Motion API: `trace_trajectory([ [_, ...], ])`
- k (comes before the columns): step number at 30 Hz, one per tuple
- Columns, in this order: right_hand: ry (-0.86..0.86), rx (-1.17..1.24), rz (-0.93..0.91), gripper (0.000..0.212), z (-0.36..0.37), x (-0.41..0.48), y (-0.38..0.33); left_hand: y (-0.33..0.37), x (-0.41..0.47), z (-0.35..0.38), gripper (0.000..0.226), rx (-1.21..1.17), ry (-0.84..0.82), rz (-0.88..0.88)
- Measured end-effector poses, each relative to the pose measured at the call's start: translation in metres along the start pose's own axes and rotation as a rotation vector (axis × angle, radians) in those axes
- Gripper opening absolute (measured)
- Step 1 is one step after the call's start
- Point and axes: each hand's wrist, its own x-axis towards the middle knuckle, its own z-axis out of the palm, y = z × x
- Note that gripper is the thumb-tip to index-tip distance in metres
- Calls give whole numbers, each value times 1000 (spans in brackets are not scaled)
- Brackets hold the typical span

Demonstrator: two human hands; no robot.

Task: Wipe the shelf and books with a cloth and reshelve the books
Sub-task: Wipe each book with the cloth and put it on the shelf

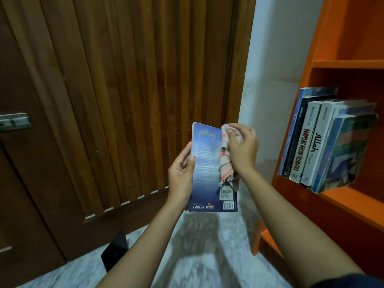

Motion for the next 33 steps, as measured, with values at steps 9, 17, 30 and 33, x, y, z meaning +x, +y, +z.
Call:
trace_trajectory([
  [9, -119, 33, -201, 14, 17, -42, -16, -11, 2, 15, 36, -107, 13, -129],
  [17, 68, -20, 126, 14, -11, -37, 31, -14, 4, 12, 32, -232, 124, -185],
  [30, -66, -30, -44, 15, -2, -83, 36, -2, 24, -20, 31, -395, 279, -202],
  [33, -200, 98, 188, 22, -12, -71, 42, -5, 23, -29, 31, -387, 259, -219],
])
